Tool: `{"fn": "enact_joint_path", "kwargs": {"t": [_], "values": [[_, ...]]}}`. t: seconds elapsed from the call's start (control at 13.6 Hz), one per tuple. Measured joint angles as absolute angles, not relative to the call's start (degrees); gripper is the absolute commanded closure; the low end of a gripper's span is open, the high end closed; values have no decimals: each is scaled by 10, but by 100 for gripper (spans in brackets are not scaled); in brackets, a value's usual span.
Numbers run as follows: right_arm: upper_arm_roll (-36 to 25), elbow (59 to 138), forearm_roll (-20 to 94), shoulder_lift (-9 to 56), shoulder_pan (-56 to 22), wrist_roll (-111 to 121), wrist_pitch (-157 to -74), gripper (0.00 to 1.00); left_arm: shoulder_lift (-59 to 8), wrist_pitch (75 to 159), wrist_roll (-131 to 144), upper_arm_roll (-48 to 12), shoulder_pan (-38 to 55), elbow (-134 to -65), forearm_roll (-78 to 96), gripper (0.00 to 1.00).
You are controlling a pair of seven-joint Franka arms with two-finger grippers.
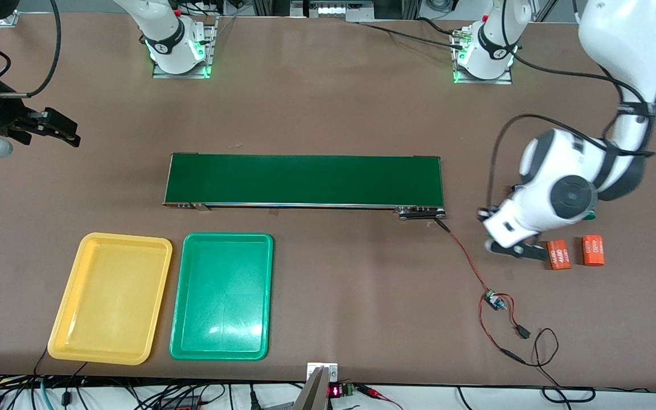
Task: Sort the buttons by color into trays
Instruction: 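Reach to the green-capped button and grasp it with the left gripper, then carry the green button onto the belt end and open the left gripper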
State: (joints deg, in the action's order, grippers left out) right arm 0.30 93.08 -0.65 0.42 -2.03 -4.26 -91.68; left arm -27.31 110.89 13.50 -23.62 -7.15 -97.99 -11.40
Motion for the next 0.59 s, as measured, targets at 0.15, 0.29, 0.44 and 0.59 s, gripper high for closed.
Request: {"fn": "enact_joint_path", "kwargs": {"t": [0.15, 0.29, 0.44, 0.59], "values": [[3, 931, -6, 4, -20, -43, -917, 0, -263, 1100, 195, -287, -69, -1009, -98, 80], [3, 931, -6, 4, -20, -43, -917, 0, -256, 1102, 237, -320, -68, -1041, -88, 79], [3, 931, -6, 4, -20, -43, -917, 0, -250, 1123, 251, -335, -68, -1073, -86, 75], [3, 931, -6, 4, -20, -43, -916, 0, -249, 1191, 256, -337, -69, -1118, -86, 72]]}}
